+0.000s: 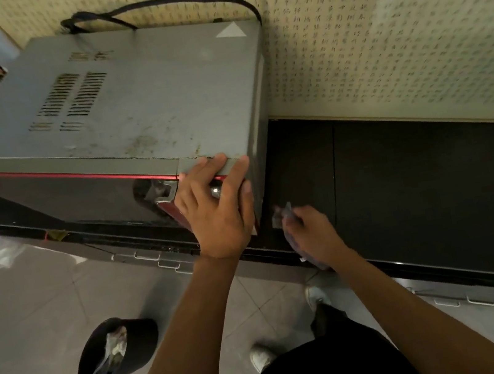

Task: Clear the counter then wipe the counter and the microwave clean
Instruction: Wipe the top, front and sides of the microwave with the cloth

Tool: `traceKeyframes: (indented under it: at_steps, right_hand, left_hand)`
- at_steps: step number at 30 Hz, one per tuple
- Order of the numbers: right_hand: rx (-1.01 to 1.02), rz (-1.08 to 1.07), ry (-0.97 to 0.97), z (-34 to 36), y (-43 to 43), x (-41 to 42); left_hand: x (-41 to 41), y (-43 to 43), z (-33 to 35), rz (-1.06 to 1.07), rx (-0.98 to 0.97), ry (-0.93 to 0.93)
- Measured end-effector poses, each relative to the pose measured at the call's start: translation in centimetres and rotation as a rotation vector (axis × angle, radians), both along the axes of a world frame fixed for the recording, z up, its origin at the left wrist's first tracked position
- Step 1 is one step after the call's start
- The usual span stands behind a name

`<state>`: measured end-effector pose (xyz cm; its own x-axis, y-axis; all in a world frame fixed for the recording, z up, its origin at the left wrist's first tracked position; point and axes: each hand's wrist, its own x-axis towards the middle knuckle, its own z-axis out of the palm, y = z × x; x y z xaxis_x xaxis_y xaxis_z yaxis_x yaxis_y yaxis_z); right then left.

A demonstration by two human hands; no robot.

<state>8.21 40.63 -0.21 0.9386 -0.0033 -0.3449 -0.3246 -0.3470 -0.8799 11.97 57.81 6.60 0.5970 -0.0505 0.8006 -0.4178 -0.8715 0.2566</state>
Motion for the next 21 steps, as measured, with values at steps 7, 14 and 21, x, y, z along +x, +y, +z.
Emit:
traceKeyframes:
  at_steps: [7,14,21]
  right_hand:
    - [0.190,-0.272,0.233,-1.3,5.0,3.1]
    - [0.413,-0.230,0.055,2.1,3.6,0.3]
    - [0.374,-0.205,-0.264,5.4,4.1,1.5]
  left_hand:
    - [0.0,-0.1,-0.1,0.003,-0.010,-0.008]
    - [0.1,-0.1,0.2,-0.006,-0.013,-0.013]
    - [-0.9,2.8,1.3,-0.069,0.244,-0.028]
